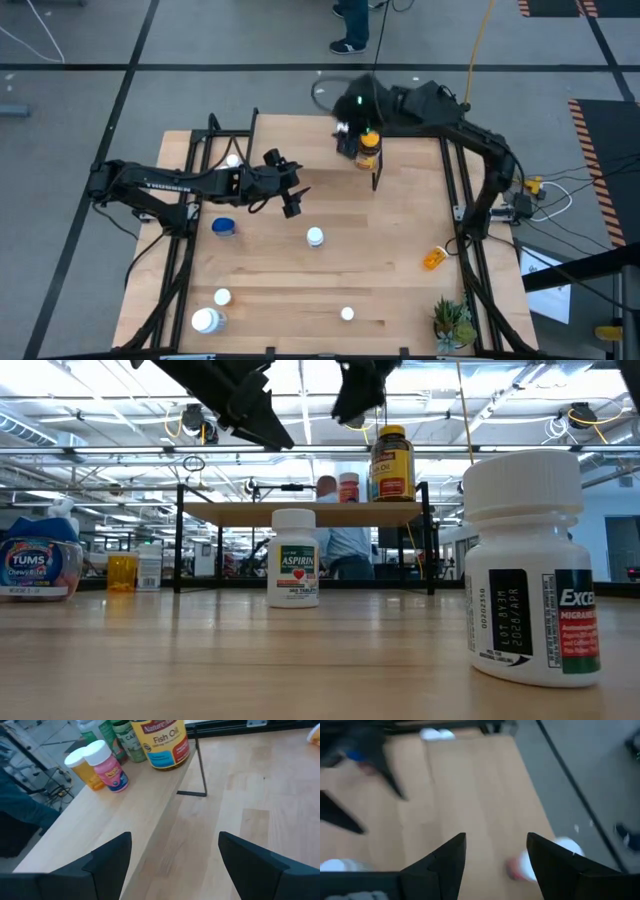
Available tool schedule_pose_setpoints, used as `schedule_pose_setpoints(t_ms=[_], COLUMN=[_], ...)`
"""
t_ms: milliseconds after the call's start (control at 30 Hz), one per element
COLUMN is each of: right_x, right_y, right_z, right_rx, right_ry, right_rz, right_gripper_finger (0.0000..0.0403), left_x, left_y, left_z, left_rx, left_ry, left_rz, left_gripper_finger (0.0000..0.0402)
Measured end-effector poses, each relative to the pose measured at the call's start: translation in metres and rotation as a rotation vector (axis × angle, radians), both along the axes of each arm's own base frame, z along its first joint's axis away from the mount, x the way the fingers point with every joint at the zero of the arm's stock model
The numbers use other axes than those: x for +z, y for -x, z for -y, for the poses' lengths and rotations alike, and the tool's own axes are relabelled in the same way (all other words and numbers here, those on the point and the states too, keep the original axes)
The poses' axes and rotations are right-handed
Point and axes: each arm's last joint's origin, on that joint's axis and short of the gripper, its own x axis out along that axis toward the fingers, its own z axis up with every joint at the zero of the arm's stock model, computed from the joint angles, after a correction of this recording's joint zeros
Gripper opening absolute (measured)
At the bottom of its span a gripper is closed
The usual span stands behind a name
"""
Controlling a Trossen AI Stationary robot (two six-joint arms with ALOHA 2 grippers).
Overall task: Pick and place medicine bottles onto shelf by color
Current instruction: Put the orange pill bottle on the shelf
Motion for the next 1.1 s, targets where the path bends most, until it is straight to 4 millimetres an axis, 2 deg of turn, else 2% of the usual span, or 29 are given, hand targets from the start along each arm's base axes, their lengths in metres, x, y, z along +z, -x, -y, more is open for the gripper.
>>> schedule_pose_setpoints(t_ms=[167,233,333,400,467,600,700,867,1100], right_x=[-0.015,-0.03,-0.064,-0.084,-0.096,-0.125,-0.141,-0.167,-0.189], right_y=[0.0,0.004,0.015,0.029,0.044,0.076,0.103,0.144,0.188], right_z=[-0.062,-0.085,-0.115,-0.13,-0.143,-0.169,-0.182,-0.187,-0.187], right_rx=[0.157,0.228,0.297,0.335,0.357,0.349,0.246,0.012,-0.022], right_ry=[0.043,0.005,-0.038,-0.059,-0.091,-0.221,-0.297,-0.407,-0.467], right_rz=[0.154,0.254,0.33,0.305,0.277,0.137,0.008,-0.221,-0.548], right_gripper_finger=[0.0205,0.0205,0.0205,0.0205,0.0206,0.0206,0.0206,0.0206,0.0206], left_x=[0.0,0.003,0.008,0.011,0.016,0.025,0.03,0.036,0.028], left_y=[0.0,0.001,0.004,0.008,0.009,0.012,0.011,0.004,-0.016], left_z=[0.009,0.016,0.028,0.037,0.046,0.06,0.066,0.071,0.079], left_rx=[0.006,0.007,-0.007,-0.032,-0.055,-0.108,-0.119,-0.125,-0.185], left_ry=[-0.014,-0.034,-0.046,-0.036,-0.024,-0.016,0.005,0.06,0.115], left_rz=[0.005,0.009,0.042,0.054,0.099,0.171,0.228,0.353,0.434], left_gripper_finger=[0.0303,0.0303,0.0303,0.0303,0.0303,0.0303,0.0303,0.0303,0.0303])
